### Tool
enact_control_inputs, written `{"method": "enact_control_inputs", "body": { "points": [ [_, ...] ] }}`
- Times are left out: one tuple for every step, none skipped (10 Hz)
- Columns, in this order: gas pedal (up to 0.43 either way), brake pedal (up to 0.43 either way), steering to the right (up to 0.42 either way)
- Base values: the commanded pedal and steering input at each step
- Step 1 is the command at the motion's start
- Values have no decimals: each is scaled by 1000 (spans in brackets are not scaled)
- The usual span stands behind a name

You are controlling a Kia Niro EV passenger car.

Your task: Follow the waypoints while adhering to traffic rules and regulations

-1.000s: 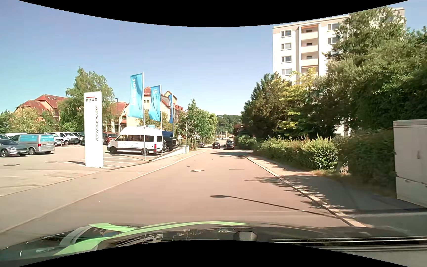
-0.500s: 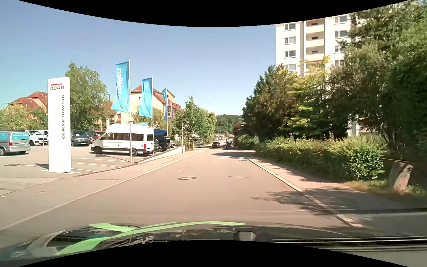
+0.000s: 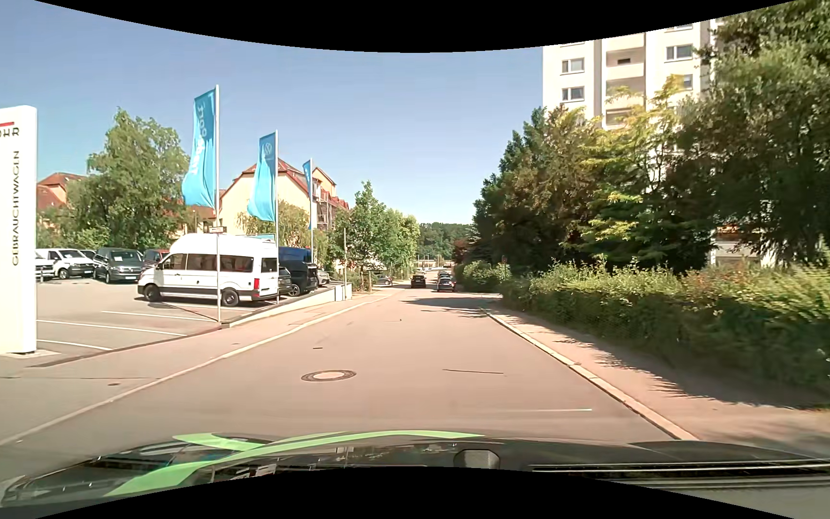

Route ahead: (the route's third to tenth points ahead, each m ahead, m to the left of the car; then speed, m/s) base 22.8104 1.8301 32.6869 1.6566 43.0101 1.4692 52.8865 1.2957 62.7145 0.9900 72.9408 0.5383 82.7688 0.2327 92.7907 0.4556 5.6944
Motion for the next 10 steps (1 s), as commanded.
{"method": "enact_control_inputs", "body": {
  "points": [
    [20, 0, -3],
    [8, 0, -3],
    [0, 0, -3],
    [0, 0, -3],
    [0, 12, -3],
    [0, 104, -3],
    [0, 140, -3],
    [0, 152, -3],
    [0, 152, -3],
    [0, 152, -3]
  ]
}}
